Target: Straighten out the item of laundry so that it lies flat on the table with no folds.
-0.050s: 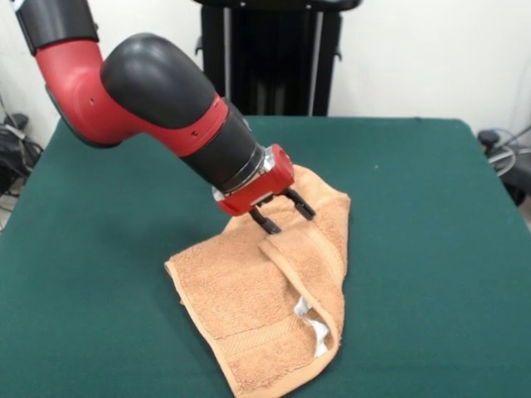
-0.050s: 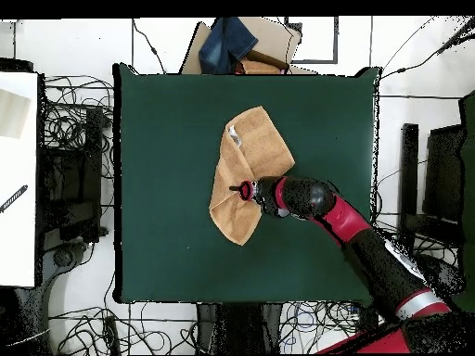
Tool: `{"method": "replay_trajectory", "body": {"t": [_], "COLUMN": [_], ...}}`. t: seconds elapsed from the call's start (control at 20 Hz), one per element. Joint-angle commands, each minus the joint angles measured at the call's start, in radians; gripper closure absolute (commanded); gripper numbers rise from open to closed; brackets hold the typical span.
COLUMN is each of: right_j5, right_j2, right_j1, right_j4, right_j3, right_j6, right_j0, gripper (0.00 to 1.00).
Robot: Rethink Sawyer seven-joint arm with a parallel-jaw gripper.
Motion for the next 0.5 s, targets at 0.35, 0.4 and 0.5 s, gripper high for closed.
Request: {"method": "replay_trajectory", "body": {"t": [0.35, 0.4, 0.5], "right_j5": [-0.086, -0.085, -0.087], "right_j2": [-0.013, -0.012, -0.014], "right_j1": [0.030, 0.030, 0.028], "right_j4": [-0.018, -0.018, -0.018], "right_j3": [-0.075, -0.075, -0.074], "right_j6": [0.051, 0.052, 0.056], "right_j0": [-0.004, -0.004, -0.004], "gripper": [0.00, 0.00, 0.00]}}
